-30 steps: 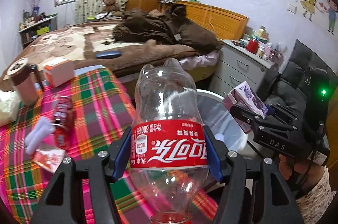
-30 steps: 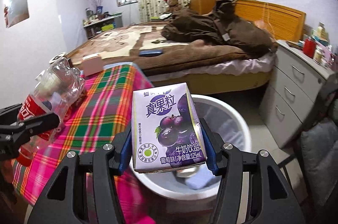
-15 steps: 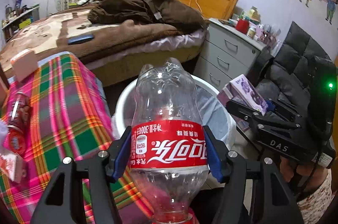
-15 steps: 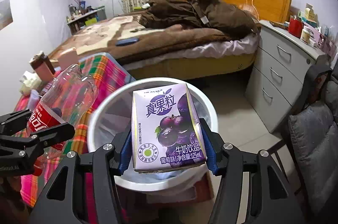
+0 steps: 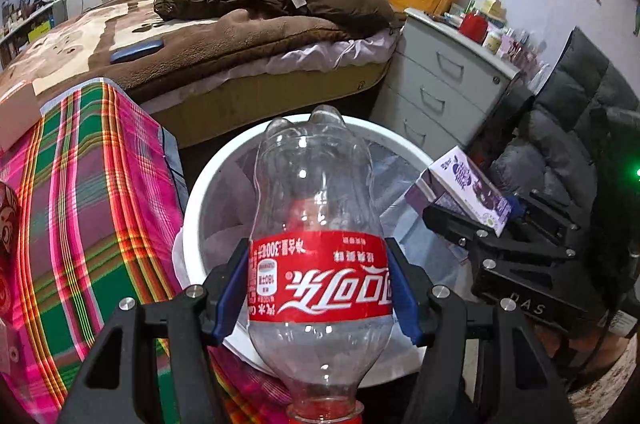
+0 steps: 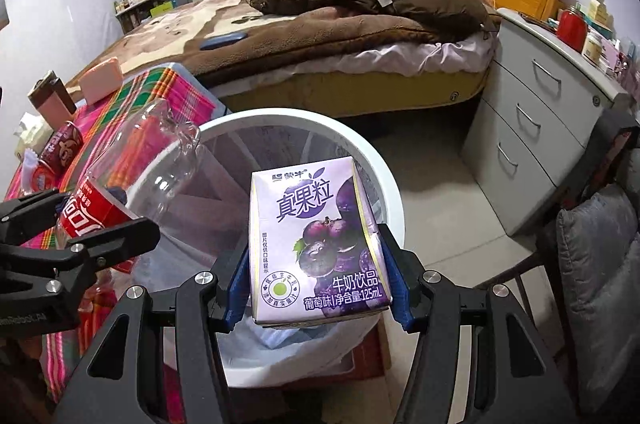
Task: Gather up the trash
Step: 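Carry the Coca-Cola bottle and purple carton over the white bin, then open both tools to drop the bottle and carton into the bin, then move both tools back from the bin to the bed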
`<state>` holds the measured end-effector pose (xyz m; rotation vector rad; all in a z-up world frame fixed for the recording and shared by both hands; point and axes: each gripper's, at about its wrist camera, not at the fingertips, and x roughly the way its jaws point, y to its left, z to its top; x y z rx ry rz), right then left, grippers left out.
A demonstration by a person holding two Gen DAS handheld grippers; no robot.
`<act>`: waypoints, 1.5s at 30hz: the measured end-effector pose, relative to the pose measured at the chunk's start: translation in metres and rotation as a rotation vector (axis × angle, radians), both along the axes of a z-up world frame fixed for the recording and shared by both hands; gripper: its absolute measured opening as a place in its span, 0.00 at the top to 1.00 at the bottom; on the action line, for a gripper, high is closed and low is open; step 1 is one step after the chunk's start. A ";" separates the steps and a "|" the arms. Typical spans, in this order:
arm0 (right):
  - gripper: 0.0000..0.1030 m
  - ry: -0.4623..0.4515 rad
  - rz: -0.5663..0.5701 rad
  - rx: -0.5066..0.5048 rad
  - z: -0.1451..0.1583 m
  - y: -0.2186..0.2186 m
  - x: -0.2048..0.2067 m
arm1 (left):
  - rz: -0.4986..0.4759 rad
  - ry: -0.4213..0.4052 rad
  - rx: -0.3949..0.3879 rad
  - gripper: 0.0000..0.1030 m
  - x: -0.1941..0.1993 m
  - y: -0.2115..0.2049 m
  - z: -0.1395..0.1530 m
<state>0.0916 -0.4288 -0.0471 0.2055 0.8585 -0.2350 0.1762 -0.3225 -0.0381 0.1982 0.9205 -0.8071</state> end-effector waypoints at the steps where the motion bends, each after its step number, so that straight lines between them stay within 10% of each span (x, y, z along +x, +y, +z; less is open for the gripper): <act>1: 0.44 -0.002 0.000 0.002 0.000 -0.001 0.000 | -0.002 0.003 -0.004 0.37 0.000 0.000 -0.001; 45: 0.37 -0.183 0.064 -0.007 0.041 0.059 0.001 | 0.176 -0.129 -0.116 0.30 -0.008 0.123 0.048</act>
